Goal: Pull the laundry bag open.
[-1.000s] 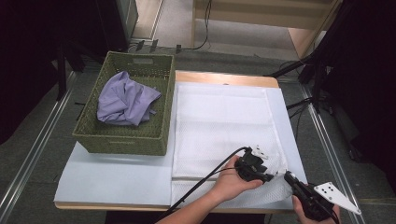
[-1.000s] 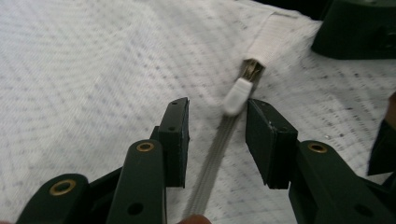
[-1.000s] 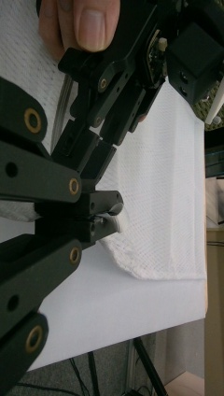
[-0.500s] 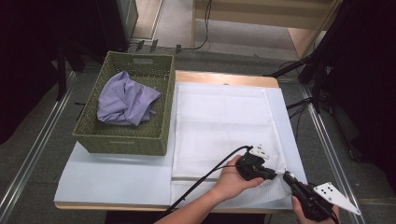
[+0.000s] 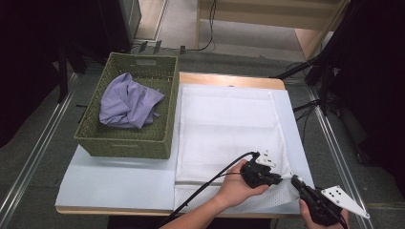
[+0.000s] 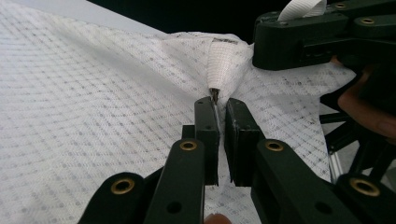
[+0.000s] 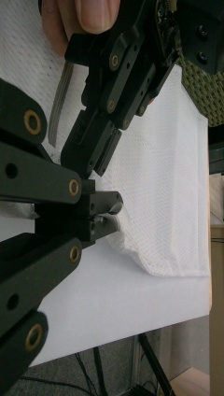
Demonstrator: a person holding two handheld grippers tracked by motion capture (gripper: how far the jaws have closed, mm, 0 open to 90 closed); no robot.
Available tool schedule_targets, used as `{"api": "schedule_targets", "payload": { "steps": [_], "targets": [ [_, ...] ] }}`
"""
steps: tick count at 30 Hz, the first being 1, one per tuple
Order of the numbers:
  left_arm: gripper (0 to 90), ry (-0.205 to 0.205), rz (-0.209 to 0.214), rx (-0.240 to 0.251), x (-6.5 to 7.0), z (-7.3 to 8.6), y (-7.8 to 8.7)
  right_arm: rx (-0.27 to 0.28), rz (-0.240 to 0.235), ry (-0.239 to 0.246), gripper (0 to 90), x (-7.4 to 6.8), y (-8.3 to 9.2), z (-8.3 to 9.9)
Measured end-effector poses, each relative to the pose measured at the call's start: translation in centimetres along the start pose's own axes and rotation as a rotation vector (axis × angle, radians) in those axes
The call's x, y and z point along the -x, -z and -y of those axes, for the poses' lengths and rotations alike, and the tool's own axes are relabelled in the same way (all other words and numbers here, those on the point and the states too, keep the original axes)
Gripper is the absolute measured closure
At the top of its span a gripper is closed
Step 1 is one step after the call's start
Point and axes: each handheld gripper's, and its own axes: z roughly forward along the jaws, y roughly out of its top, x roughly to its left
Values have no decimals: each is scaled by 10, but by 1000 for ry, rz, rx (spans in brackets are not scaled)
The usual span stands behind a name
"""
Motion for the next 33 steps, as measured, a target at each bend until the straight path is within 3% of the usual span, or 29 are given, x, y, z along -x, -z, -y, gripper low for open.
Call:
{"api": "schedule_targets", "payload": {
  "steps": [4,6,11,14,16,17,19,22,24,28,33],
  "targets": [
    [847,-4,14,21,-1,1,5,4,-6,-1,900,0,1,0],
    [895,-7,-12,18,-3,2,9,0,18,8,900,0,1,0],
    [900,36,-29,20,-13,6,16,8,8,-22,900,8,4,1],
    [807,29,-55,19,-11,6,14,12,-5,-10,900,5,3,1],
    [724,15,-59,-13,-7,6,9,17,-13,-3,900,3,2,0],
    [701,-4,-82,-26,-5,6,6,20,-13,2,900,2,2,0],
    [684,-46,-126,-58,-1,5,1,23,-20,7,900,1,1,0],
    [688,-61,-178,-66,1,3,-3,36,-33,11,900,-1,2,0],
    [684,-80,-178,-70,3,2,-5,50,-43,15,900,-2,3,-1],
    [645,-162,-175,-106,9,4,-5,66,-39,10,900,-2,5,-1],
    [631,-183,-179,-118,11,4,-6,64,-22,-20,900,3,5,0]
  ]
}}
